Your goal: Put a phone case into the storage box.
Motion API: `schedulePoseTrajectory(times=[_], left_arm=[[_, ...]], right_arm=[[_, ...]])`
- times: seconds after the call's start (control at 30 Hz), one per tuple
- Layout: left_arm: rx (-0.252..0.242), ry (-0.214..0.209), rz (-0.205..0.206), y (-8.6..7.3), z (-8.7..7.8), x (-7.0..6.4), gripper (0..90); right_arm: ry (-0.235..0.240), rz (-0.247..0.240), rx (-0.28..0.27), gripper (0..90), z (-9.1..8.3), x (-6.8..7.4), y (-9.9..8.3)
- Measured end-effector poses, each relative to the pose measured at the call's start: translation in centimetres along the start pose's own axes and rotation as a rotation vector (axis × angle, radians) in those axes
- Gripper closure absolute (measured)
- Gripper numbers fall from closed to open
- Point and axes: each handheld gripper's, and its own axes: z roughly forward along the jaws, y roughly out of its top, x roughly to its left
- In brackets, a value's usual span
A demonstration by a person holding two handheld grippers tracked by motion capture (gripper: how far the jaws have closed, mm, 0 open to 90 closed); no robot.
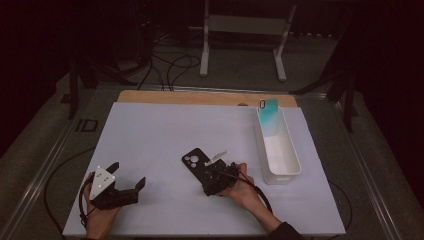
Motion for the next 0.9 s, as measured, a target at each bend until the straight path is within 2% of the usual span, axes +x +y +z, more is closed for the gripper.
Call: schedulePoseTrajectory(times=[0.33,0.67,0.9], left_arm=[[0.024,-0.009,0.001,0.0,0.3,-0.1,0.0],[0.054,-0.069,-0.056,1.1,1.1,-0.7,0.0],[0.064,-0.127,-0.100,2.7,2.4,-1.3,0.0]], right_arm=[[0.020,0.024,-0.034,15.7,-0.6,-0.3,-0.2],[0.045,0.057,-0.131,15.7,-2.1,-1.0,-0.1],[0.045,0.044,-0.195,15.6,-3.3,-0.8,0.3]])
